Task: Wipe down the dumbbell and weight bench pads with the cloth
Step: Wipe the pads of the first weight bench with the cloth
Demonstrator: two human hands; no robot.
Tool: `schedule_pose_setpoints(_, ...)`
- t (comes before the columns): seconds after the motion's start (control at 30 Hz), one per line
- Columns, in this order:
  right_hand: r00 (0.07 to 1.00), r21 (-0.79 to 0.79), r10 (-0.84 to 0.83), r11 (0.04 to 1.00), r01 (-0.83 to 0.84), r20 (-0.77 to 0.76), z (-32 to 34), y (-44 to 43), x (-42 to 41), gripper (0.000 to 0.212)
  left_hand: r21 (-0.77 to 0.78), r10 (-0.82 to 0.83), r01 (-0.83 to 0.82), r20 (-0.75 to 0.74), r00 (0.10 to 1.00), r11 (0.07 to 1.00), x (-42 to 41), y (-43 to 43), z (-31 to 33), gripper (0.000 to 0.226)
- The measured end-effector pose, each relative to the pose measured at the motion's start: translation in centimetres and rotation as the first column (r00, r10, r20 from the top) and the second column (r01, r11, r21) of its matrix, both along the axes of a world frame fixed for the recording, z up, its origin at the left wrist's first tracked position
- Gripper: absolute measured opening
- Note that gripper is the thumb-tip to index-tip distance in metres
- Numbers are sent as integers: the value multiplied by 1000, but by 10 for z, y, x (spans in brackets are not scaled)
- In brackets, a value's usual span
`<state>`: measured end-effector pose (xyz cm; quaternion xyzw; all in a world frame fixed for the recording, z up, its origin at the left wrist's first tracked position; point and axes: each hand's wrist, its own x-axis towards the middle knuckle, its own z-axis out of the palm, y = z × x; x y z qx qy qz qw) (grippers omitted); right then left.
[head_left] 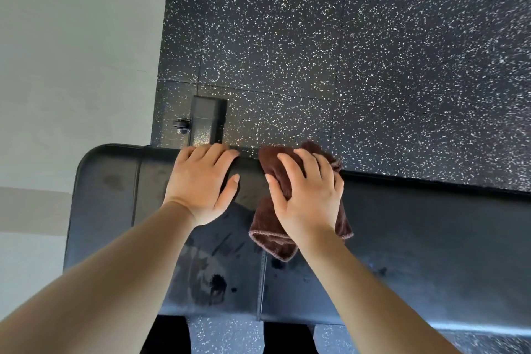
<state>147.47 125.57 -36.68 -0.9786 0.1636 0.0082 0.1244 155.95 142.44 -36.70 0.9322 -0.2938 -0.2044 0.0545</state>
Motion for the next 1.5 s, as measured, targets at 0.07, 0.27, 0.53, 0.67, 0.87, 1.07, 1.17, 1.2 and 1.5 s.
schedule_pose_setpoints(0.07, 999, 19, 14, 1000, -14, 37, -2, -2, -9, 35, -9, -2, 3, 11, 1000, 1000, 0, 0, -1, 48)
schedule_pose_setpoints(0.27, 994, 26, -4, 1000, 1, 105, -5, 5, -70, 35, -25, -2, 2, 15, 1000, 1000, -1, 1, -3, 50)
schedule_pose_setpoints(0.53, 992, -28, -109, 993, 111, 69, -9, 21, -52, 44, -56, -20, 27, 124, 992, 998, -6, 4, -12, 51)
schedule_pose_setpoints(0.67, 979, 9, -173, 985, 173, 110, -8, 27, -58, 37, -89, -15, 32, 186, 983, 996, -7, 6, -17, 47)
schedule_pose_setpoints(0.87, 964, 27, -212, 977, 211, 160, -9, 56, -109, 32, -166, -22, 66, 254, 967, 984, -18, 10, -19, 42)
schedule_pose_setpoints(1.07, 975, -7, -167, 986, 169, 145, -6, 31, -187, 30, -156, 40, -8, 201, 979, 988, -124, 26, -22, 68)
schedule_pose_setpoints(1.17, 943, -14, -299, 953, 304, 149, -3, -1, -221, 31, -92, 50, -32, 199, 979, 995, -166, 26, -22, 70)
schedule_pose_setpoints(1.2, 922, 5, -352, 934, 356, 160, -3, -4, -222, 32, -91, 73, -55, 205, 976, 994, -169, 24, -22, 70)
schedule_pose_setpoints(1.5, 976, 16, -103, 995, 101, 191, -8, 32, -190, 30, -89, 109, -88, 271, 956, 992, -169, 21, -24, 70)
